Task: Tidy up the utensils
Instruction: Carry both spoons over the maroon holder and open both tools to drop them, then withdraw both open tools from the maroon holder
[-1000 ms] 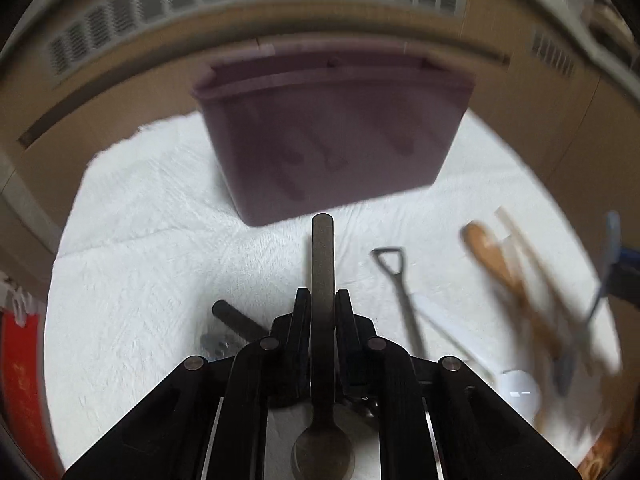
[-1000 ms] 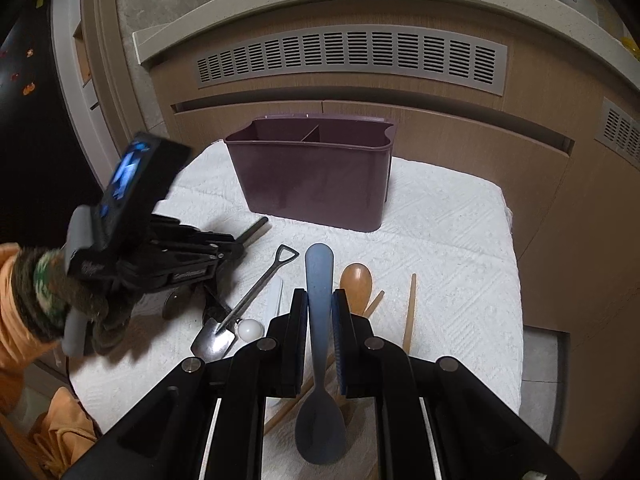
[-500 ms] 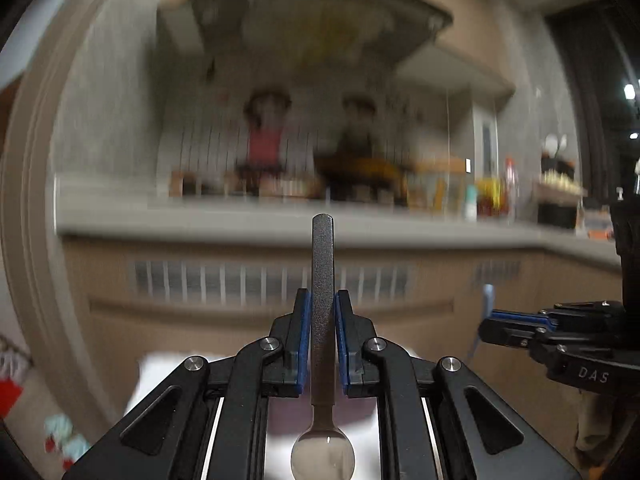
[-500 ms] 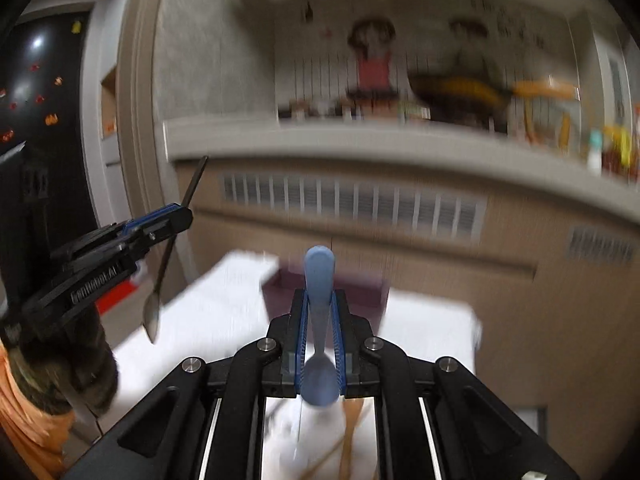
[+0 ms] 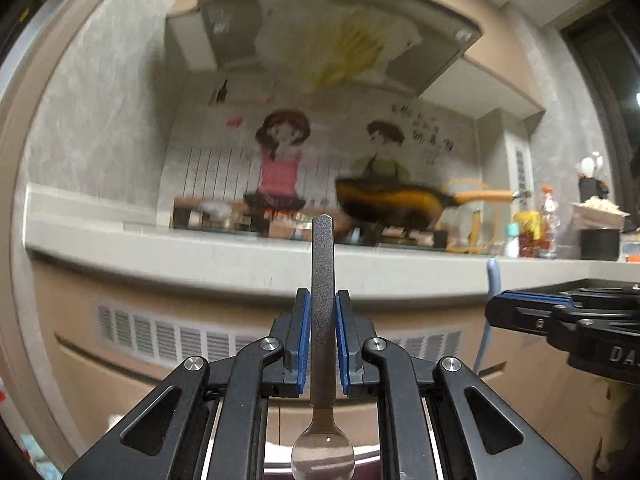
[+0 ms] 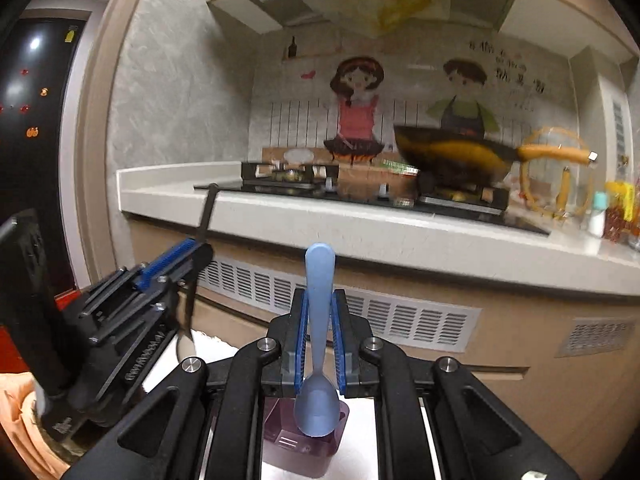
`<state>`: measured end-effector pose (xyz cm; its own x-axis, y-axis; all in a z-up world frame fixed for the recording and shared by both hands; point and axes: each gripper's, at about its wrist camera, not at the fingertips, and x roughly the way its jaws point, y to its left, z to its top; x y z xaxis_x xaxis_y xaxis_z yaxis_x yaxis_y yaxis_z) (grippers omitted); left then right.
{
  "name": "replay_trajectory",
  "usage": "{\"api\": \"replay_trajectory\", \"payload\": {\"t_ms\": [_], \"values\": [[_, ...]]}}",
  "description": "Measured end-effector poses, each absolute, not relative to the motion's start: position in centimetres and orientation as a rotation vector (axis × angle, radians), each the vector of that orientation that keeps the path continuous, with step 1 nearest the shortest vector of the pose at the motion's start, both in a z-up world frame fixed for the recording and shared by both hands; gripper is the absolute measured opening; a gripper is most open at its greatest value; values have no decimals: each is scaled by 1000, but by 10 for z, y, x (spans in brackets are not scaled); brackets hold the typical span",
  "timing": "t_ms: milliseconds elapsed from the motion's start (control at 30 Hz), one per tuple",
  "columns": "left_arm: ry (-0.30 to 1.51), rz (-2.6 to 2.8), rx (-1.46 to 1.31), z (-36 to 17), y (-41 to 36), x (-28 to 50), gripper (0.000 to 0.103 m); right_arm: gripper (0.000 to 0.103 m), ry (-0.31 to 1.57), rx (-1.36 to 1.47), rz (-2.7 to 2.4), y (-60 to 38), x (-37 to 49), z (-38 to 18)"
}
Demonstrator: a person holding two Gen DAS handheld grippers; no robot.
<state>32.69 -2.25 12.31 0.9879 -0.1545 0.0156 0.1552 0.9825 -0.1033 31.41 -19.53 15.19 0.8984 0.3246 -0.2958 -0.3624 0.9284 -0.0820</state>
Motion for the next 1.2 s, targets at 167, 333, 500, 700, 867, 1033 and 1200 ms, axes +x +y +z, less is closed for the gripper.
{"api": "replay_trajectory", "payload": {"t_ms": [167, 333, 500, 700, 867, 1033, 1200], "values": [[101, -155, -135, 70, -19, 361, 12, 12, 368, -107, 370, -192, 351, 108], [329, -176, -164, 22, -11, 380, 35, 12, 502, -107, 396, -188, 371, 55], [521, -180, -214, -1, 5, 380, 71, 35, 647, -129, 403, -188, 374, 13], [572, -110, -130, 6, 15, 342, 76, 47, 648, -162, 350, -207, 343, 2], [666, -132, -96, 2, 23, 300, 78, 54, 685, -203, 312, -224, 313, -14], [750, -187, -54, -16, 15, 258, 82, 58, 756, -264, 311, -228, 283, -40], [754, -220, 31, -25, 4, 223, 83, 61, 827, -291, 328, -222, 272, -65]]}}
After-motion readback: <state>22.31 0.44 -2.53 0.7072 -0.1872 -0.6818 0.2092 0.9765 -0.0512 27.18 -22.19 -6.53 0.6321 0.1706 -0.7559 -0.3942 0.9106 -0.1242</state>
